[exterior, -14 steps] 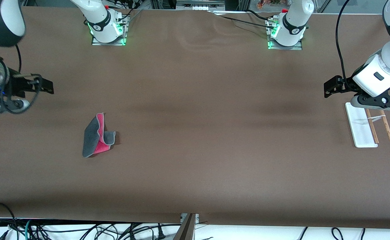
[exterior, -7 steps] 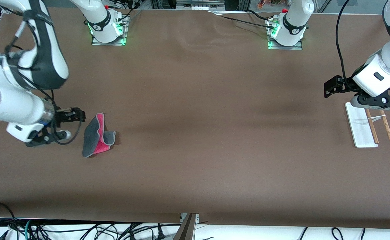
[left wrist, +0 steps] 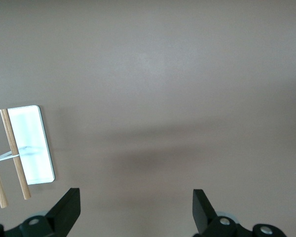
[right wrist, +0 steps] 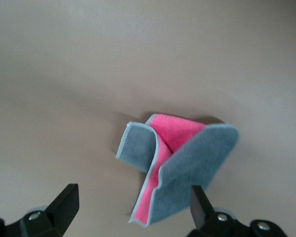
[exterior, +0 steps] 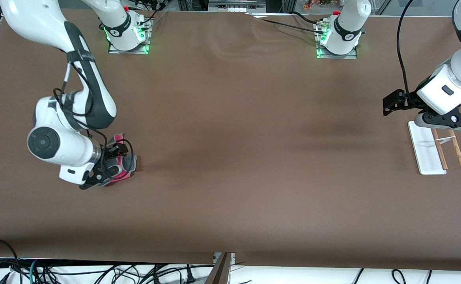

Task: Pass towel and hang on rack
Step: 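Move the right gripper over the pink towel and lower it, then close the right gripper on the pink towel's edge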

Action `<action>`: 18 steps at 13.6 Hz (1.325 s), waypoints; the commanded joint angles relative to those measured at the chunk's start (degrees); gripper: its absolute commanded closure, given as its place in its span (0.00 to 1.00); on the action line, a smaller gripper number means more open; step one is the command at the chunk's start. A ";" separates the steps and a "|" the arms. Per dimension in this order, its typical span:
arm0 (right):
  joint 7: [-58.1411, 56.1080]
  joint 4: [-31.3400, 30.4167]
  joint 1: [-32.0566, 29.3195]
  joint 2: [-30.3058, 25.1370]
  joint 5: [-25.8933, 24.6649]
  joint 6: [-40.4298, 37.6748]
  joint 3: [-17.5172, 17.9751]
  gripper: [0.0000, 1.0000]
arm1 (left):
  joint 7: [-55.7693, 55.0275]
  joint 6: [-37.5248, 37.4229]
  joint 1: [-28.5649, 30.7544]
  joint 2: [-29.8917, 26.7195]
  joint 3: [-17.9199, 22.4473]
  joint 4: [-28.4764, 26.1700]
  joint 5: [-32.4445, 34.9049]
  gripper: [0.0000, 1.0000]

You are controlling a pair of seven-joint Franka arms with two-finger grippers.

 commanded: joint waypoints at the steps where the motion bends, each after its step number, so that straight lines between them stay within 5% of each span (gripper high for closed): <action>1: -6.16 1.00 0.18 3.21 0.77 1.53 0.00 0.00 | -0.19 -1.13 0.35 0.49 -0.28 1.27 -0.93 0.00; 14: -15.58 0.56 -0.08 9.81 0.94 7.95 -0.09 0.00 | -0.19 -1.22 0.35 0.49 -0.28 1.27 -0.93 0.00; 15: -15.66 0.56 -0.34 9.89 1.03 7.77 -0.09 0.03 | -0.19 -1.31 0.35 0.49 -0.28 1.27 -0.93 0.00; 18: -15.66 0.56 -0.52 9.90 1.03 7.42 0.00 0.36 | -0.19 -1.84 0.35 0.40 -0.28 1.27 -0.93 0.00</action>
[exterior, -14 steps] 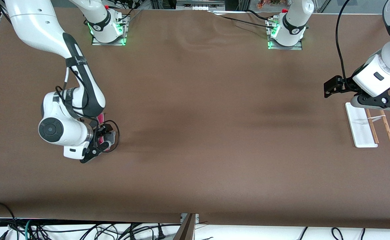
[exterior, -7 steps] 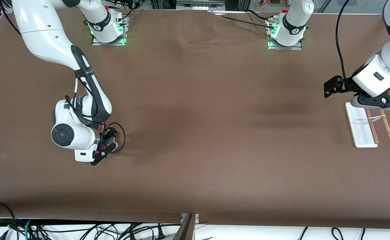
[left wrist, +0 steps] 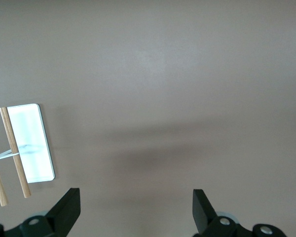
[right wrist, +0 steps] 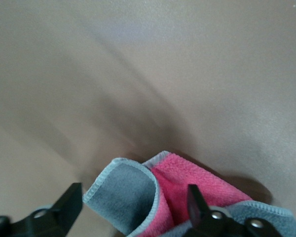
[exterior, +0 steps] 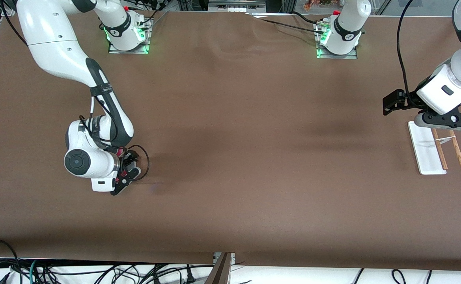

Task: Pass towel and hang on rack
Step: 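Close the right gripper on the pink towel's edge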

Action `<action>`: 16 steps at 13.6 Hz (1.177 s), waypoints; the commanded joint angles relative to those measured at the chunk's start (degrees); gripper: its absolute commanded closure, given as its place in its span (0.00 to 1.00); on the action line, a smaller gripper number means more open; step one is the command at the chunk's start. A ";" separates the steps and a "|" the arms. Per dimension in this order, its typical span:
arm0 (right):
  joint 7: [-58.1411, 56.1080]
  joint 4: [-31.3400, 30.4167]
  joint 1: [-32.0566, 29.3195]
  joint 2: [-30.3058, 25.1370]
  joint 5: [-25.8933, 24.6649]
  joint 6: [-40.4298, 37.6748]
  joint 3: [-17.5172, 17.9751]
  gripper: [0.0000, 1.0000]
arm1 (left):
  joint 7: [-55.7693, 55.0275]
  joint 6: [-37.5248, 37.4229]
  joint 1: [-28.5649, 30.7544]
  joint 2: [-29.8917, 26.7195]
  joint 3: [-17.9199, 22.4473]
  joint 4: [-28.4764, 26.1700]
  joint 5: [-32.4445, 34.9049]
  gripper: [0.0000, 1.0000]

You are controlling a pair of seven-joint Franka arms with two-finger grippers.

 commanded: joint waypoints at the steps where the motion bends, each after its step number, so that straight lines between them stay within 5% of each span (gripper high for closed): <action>1: -1.52 0.51 -0.23 0.14 1.03 -0.66 0.04 0.44 | -0.28 -1.31 0.35 0.49 -0.28 1.26 -0.93 0.00; 4: -1.52 0.43 -0.32 0.14 1.12 -1.18 -0.04 0.73 | -0.20 -1.31 0.35 0.40 -0.28 1.26 -0.93 0.00; 10: -1.52 0.34 -0.41 0.23 1.38 -1.18 -0.04 0.79 | -0.19 -1.22 0.35 0.40 -0.28 1.26 -0.93 0.00; 13: -1.52 0.25 -0.41 0.23 1.47 -1.27 -0.04 1.00 | -0.19 -1.31 0.35 0.40 -0.28 1.35 -0.93 0.00; 16: -1.35 0.42 -0.50 0.06 1.56 -1.36 0.04 1.00 | -0.72 -1.31 0.00 0.40 -0.37 1.35 -0.93 0.00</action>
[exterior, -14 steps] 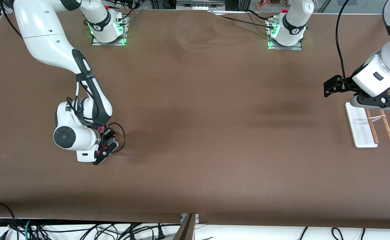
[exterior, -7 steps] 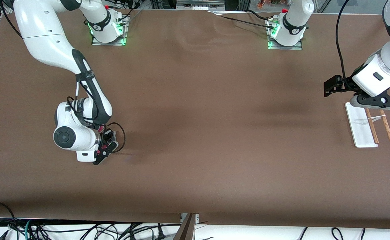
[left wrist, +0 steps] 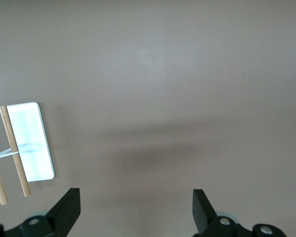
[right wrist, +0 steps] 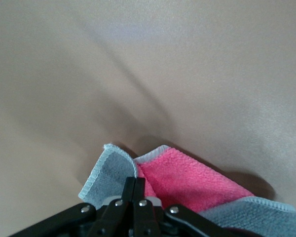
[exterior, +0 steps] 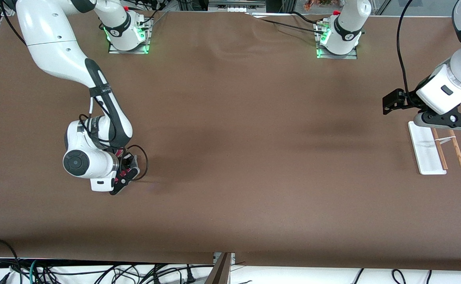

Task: Pass towel and hang on rack
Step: 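Close the right gripper on the pink towel's edge, then lift the towel with the right gripper while the left gripper approaches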

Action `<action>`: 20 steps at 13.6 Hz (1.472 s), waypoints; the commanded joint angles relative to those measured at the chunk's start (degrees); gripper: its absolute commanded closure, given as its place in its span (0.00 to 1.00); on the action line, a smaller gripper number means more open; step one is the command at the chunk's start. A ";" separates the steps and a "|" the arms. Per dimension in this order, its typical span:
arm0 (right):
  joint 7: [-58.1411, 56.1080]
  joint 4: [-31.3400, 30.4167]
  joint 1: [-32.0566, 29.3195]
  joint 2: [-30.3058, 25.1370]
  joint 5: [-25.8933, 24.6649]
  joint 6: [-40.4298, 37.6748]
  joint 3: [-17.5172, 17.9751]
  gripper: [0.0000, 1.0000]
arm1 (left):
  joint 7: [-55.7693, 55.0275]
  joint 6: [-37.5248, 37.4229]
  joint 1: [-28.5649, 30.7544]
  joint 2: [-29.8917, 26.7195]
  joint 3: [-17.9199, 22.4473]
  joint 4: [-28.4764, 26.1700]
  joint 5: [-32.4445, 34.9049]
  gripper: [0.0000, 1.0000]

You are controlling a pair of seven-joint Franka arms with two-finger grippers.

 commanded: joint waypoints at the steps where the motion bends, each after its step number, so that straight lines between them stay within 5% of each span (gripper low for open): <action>1: -1.30 0.81 -0.30 -0.56 1.92 -1.20 0.06 1.00 | -0.37 -1.09 0.10 0.40 -0.28 1.35 -0.93 0.00; 5: -0.86 1.25 -0.21 -6.08 9.21 -5.86 0.06 1.00 | -0.28 -1.09 0.28 0.40 -0.28 1.26 -0.93 0.00; 10: -0.60 5.88 2.24 -13.48 9.40 -12.96 2.07 1.00 | -0.45 -1.17 0.37 0.40 -0.28 1.35 -0.93 0.00; 13: -0.16 12.40 2.51 -14.88 9.31 -19.74 6.81 1.00 | -0.28 -1.96 0.28 0.40 -0.28 1.35 -0.93 0.00; 20: 2.13 15.57 3.48 -16.30 9.22 -18.79 20.08 1.00 | 1.39 -2.58 -0.34 0.75 -0.28 1.53 -2.06 0.00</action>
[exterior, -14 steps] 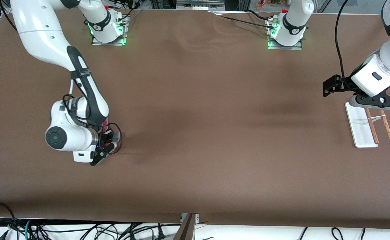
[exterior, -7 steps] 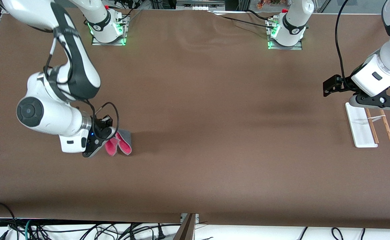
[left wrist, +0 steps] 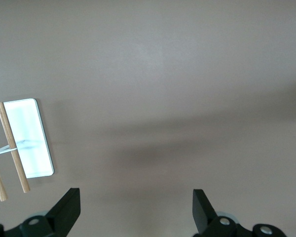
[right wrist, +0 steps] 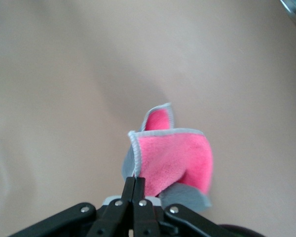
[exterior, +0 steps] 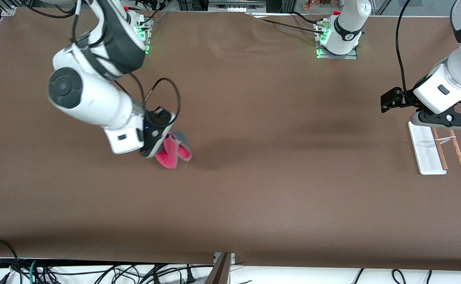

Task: Pass towel and hang on rack
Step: 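Lift the towel with the right gripper while the left gripper approaches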

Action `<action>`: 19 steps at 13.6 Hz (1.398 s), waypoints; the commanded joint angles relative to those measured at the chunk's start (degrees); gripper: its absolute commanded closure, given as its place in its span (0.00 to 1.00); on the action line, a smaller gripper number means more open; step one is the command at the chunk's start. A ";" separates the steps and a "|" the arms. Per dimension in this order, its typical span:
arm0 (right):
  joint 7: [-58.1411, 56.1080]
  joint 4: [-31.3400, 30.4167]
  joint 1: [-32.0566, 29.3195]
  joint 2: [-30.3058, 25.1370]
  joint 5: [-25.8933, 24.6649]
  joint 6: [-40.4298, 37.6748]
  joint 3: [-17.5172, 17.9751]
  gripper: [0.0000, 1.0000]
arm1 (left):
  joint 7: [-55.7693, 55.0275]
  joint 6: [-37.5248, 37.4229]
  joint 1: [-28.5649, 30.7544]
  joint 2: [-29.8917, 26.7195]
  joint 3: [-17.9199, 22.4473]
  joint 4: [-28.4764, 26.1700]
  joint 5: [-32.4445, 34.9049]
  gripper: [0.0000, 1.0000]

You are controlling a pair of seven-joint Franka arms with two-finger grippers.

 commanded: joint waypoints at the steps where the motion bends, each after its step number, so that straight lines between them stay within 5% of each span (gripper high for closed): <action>1: 0.61 3.84 0.33 0.31 0.66 -0.26 3.38 1.00 | 1.19 -1.15 0.36 1.01 0.12 1.53 -4.05 0.00; 7: 0.78 5.78 2.52 0.32 0.66 5.70 8.84 1.00 | 1.19 -0.79 0.01 2.07 0.12 1.88 -6.78 0.00; 11: 0.96 5.69 6.65 2.24 0.14 11.41 8.58 1.00 | 3.20 0.96 0.10 3.30 0.03 1.70 -18.46 0.00; 19: 5.53 5.61 11.58 4.53 -2.06 16.88 8.40 1.00 | 38.32 8.41 -5.00 6.20 -0.05 -3.73 -34.28 0.00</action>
